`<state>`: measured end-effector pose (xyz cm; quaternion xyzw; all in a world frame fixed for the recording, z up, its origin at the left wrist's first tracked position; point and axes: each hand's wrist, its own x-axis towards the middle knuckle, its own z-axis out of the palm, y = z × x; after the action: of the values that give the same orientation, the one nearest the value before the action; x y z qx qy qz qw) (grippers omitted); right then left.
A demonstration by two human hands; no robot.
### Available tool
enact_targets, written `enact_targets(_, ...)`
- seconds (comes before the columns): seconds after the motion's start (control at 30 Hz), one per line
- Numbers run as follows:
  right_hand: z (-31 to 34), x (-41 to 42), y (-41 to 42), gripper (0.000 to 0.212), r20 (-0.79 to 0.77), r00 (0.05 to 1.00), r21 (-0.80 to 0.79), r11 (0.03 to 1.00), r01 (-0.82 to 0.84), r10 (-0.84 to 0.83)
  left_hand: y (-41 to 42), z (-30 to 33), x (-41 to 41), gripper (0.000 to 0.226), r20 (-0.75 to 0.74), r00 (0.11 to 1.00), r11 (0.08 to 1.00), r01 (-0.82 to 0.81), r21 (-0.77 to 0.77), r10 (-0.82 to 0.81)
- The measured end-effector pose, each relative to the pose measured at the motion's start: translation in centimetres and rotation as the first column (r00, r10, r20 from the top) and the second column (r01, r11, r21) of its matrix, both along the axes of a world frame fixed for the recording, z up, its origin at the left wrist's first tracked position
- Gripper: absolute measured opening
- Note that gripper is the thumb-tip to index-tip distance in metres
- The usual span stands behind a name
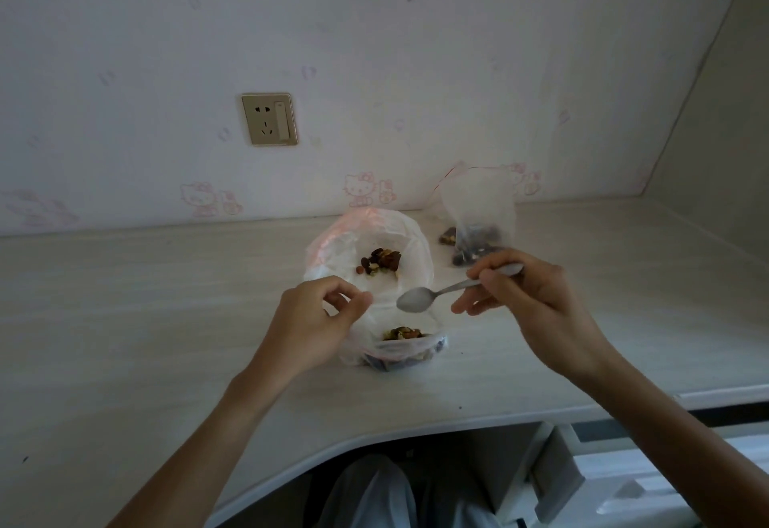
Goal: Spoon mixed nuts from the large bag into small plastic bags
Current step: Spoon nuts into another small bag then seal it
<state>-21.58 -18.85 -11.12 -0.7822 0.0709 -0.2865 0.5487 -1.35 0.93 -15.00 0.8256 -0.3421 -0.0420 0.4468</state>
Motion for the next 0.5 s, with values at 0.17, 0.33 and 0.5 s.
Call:
enact_targets(0.17, -1.1, 2.8, -1.0, 0.023, -0.027, 0.997, 0.412, 0.908, 0.071, -0.066, 0.1, 0.7, 0.8, 0.015, -0.006, 0.999, 0.997, -0.035, -0.068, 0.035)
enact_targets(0.33, -2.2, 6.2, -1.7, 0.024, -0.049, 0.997, 0.508, 0.858, 0.082, -0.066, -0.8, 1.7, 2.5, 0.008, 0.071, 0.995, 0.988, -0.060, -0.141, 0.070)
enact_targets(0.5, -3.1, 9.2, -1.8, 0.024, -0.070, 0.997, 0.489, 0.870, 0.069, -0.040, -3.2, 2.7, 4.8, 0.010, 0.314, 0.930, 0.965, -0.120, -0.233, 0.192)
